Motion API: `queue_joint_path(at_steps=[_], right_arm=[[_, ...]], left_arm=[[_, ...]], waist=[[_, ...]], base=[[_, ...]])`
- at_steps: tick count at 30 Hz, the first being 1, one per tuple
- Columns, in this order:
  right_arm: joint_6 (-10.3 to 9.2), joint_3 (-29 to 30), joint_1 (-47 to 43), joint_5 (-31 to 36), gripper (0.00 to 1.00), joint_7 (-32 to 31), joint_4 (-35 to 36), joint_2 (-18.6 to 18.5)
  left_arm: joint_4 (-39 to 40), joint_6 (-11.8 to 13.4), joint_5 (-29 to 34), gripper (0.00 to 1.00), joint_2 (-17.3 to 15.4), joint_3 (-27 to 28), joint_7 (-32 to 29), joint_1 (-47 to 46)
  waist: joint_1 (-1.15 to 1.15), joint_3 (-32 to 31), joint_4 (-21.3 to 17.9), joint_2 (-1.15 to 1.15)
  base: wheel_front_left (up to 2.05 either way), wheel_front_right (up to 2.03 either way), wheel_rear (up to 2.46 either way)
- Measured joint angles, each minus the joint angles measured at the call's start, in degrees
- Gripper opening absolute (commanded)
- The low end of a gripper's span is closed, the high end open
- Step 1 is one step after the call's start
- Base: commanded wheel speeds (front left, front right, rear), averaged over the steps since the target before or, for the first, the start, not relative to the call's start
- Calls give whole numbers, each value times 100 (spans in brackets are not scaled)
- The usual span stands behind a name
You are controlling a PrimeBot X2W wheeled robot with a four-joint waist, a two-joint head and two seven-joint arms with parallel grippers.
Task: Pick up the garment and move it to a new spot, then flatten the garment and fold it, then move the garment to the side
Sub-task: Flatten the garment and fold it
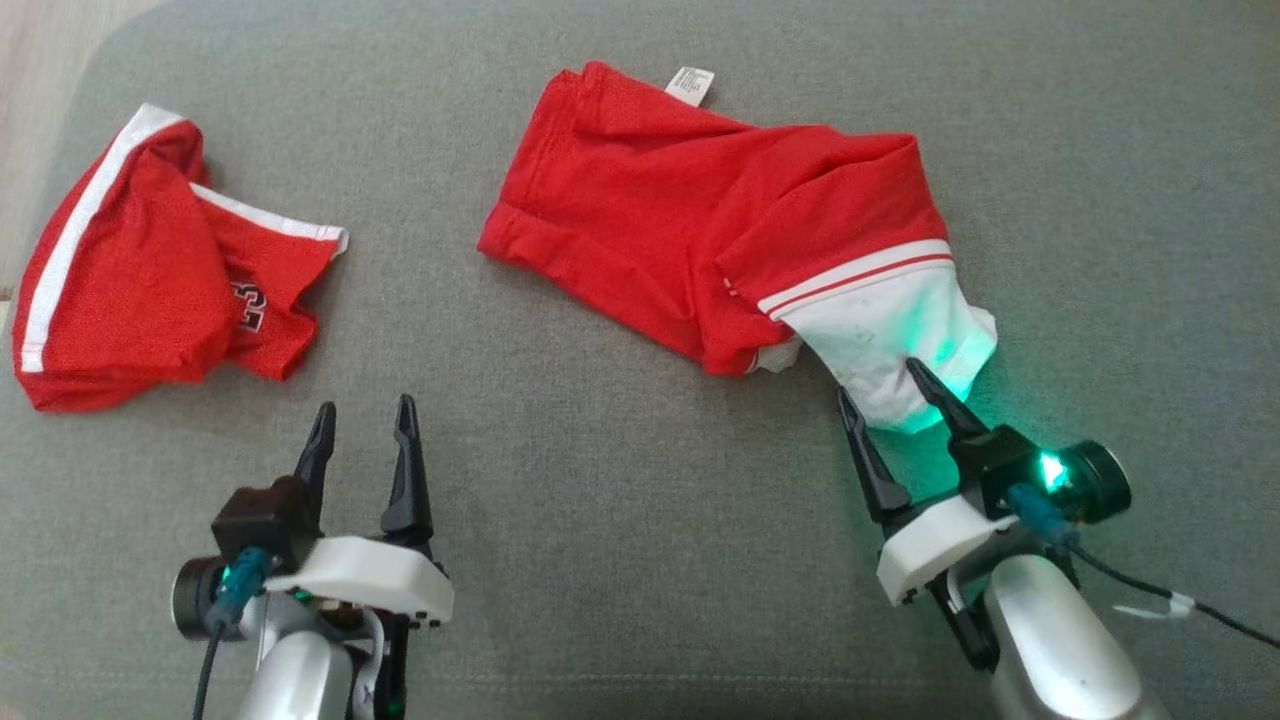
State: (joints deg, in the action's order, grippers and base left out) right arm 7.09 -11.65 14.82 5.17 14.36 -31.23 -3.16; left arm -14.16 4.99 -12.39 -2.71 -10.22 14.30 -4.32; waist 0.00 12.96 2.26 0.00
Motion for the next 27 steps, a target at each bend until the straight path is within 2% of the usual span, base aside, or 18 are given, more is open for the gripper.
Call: queue_joint_path(at_steps=[7,8,9,10,11,17,22,27], right_arm=[[0,135,110,255,100,0,-10,-1],[0,146,109,256,96,0,-19,0],[0,155,109,256,58,0,-27,0],[0,168,110,254,32,0,-26,0],[0,190,111,229,2,0,-20,0],[0,222,104,19,0,0,214,0],[0,281,58,-270,0,0,788,1],[0,666,-14,-475,0,0,1396,1]], left_arm=[[-20,-8,-67,100,0,-22,0,-124],[-20,-16,-90,100,0,-23,0,-133],[-20,-23,-89,100,1,-23,0,-138],[-20,-31,-89,100,0,-23,0,-145],[-19,-41,-89,100,0,-23,0,-157],[-18,-55,-89,100,1,-42,0,-181],[-19,-99,-88,100,2,-92,0,-155],[-33,-104,-88,100,2,-190,0,-32]], waist=[[0,140,37,0],[0,153,41,0],[0,164,43,0],[0,173,42,0],[0,182,39,0],[0,90,-11,0],[0,-100,-96,0],[0,-352,-190,0]], base=[[0,0,0],[0,0,0],[0,0,0],[0,0,0],[0,0,0],[0,0,0],[0,0,0],[0,0,0]])
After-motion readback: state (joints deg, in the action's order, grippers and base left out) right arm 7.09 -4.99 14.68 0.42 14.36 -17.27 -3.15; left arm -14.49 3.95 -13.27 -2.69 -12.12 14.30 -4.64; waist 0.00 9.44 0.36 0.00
